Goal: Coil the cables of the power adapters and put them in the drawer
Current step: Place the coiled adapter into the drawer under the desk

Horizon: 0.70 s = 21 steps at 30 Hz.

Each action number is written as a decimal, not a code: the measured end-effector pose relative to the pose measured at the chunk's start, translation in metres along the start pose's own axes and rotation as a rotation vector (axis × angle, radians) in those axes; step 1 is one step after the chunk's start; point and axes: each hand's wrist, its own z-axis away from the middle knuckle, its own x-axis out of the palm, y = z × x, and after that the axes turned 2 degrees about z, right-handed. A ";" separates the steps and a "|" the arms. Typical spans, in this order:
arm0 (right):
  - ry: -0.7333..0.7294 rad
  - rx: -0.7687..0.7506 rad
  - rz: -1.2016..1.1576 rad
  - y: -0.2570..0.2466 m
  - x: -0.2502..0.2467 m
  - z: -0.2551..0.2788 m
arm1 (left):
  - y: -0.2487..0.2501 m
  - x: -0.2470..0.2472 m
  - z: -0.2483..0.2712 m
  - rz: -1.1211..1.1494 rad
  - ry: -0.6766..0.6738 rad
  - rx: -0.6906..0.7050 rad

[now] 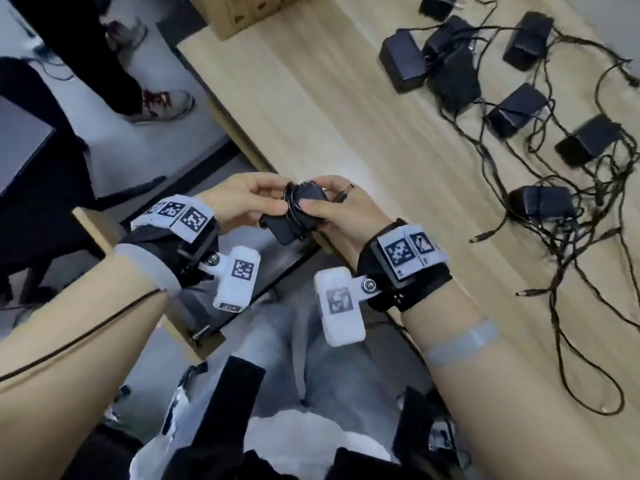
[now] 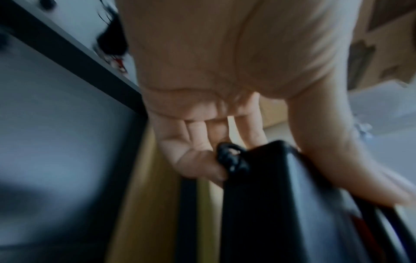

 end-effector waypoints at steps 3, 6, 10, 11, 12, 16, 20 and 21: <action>-0.091 0.062 0.221 0.040 0.055 -0.029 | -0.041 -0.053 0.017 -0.075 0.106 -0.086; -0.083 0.236 0.176 0.084 0.094 -0.062 | -0.083 -0.096 0.019 -0.126 0.247 -0.140; -0.072 0.422 0.184 0.139 0.125 -0.105 | -0.138 -0.148 0.004 -0.535 0.454 -0.169; -0.070 0.450 0.197 0.152 0.132 -0.113 | -0.150 -0.158 0.000 -0.646 0.467 -0.184; -0.070 0.474 0.212 0.164 0.137 -0.122 | -0.162 -0.167 -0.005 -0.735 0.467 -0.195; -0.060 0.556 0.303 0.199 0.154 -0.145 | -0.199 -0.187 -0.022 -0.925 0.429 -0.293; -0.114 0.558 0.408 0.221 0.167 -0.157 | -0.219 -0.195 -0.030 -0.873 0.403 -0.375; -0.116 0.543 0.439 0.224 0.170 -0.160 | -0.219 -0.194 -0.031 -0.850 0.431 -0.349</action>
